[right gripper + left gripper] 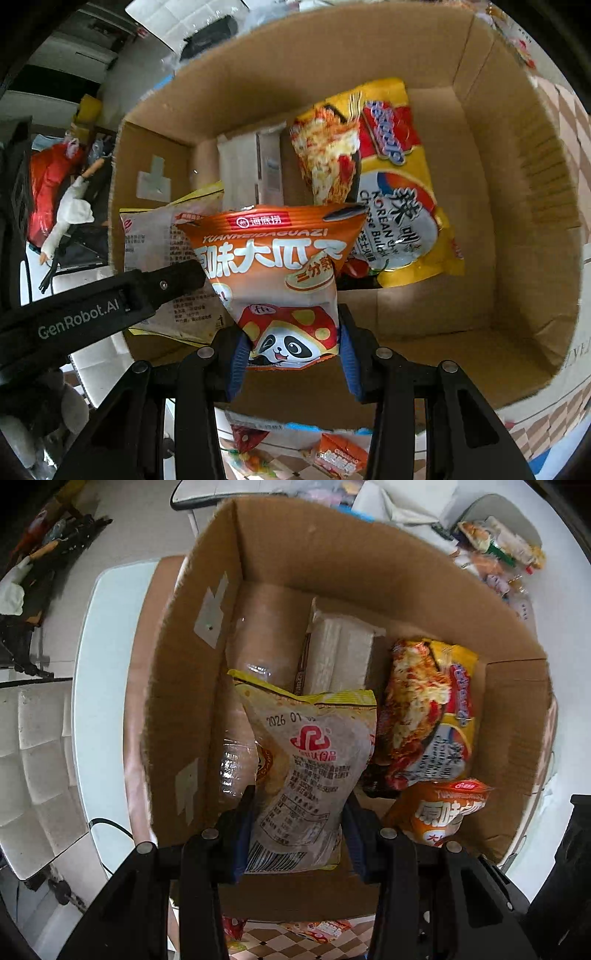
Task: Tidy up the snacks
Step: 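Carry both bags into the box and open both tools, then lift both tools out of the box back toward the table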
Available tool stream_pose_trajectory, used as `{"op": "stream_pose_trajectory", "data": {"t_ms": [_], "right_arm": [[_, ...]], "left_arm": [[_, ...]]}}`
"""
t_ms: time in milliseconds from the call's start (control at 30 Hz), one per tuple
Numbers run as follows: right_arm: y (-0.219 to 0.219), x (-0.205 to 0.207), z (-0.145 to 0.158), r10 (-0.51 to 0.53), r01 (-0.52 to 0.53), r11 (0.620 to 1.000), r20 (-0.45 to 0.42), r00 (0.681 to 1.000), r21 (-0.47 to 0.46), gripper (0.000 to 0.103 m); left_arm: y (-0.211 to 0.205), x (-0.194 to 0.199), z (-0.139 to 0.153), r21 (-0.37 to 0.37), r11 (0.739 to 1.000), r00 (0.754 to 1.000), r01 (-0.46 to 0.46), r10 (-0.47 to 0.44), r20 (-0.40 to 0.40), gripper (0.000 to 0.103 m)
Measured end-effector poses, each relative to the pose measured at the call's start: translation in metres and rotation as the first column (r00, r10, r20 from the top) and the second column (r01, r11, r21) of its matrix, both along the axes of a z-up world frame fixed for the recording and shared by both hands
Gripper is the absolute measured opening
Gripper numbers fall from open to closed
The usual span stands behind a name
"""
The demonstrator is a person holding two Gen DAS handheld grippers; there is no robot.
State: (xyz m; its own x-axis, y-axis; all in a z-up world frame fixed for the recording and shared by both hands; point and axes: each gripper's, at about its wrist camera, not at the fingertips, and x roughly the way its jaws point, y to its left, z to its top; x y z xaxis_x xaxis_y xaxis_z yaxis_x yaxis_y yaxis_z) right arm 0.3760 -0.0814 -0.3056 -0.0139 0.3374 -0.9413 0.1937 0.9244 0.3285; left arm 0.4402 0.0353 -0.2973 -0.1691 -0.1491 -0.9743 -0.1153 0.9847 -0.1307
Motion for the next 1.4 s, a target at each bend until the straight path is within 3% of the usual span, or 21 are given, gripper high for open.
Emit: {"op": "stream_pose_trajectory", "data": {"t_ms": [367,400,433,500,567,733,833,1033,1400], "right_arm": [[0.005,0.000,-0.025,0.040,-0.039,0.999,-0.071,0.997,0.021,0.049],[0.007,0.000,-0.027,0.057,-0.054,0.998,-0.081,0.995,0.030,0.059],[0.007,0.001,-0.029,0.063,-0.061,0.998,-0.082,0.995,0.032,0.079],[0.010,0.001,-0.029,0.083,-0.081,0.996,-0.074,0.994,0.027,0.093],[0.012,0.001,-0.028,0.095,-0.095,0.995,-0.077,0.992,0.013,0.093],[0.013,0.005,-0.022,0.111,-0.114,0.993,-0.067,0.992,-0.041,0.093],[0.010,0.004,-0.015,0.108,-0.111,0.991,-0.051,0.993,-0.070,0.093],[-0.004,-0.005,0.015,0.091,-0.086,0.985,0.030,0.995,-0.147,0.094],[-0.034,-0.052,0.078,0.086,-0.032,0.963,0.192,0.978,-0.266,0.094]], "left_arm": [[-0.003,-0.004,-0.020,0.021,1.000,0.998,0.006,-0.005,-0.058,0.042],[-0.003,-0.005,-0.021,0.012,1.000,0.998,0.012,-0.011,-0.063,0.042],[-0.004,-0.006,-0.022,0.014,1.000,0.998,0.020,-0.019,-0.067,0.043],[-0.004,-0.007,-0.022,0.027,0.999,0.997,0.040,-0.038,-0.062,0.050],[-0.004,-0.009,-0.018,0.036,0.998,0.998,0.046,-0.045,-0.036,0.066],[-0.008,-0.007,-0.003,0.056,0.997,0.998,0.059,-0.060,0.013,0.070],[-0.012,-0.009,0.009,0.072,0.995,0.996,0.075,-0.079,0.049,0.084],[-0.011,-0.026,0.039,0.085,0.993,0.985,0.078,-0.090,0.149,0.084],[-0.008,-0.075,0.092,0.133,0.987,0.934,0.089,-0.129,0.333,0.084]]}}
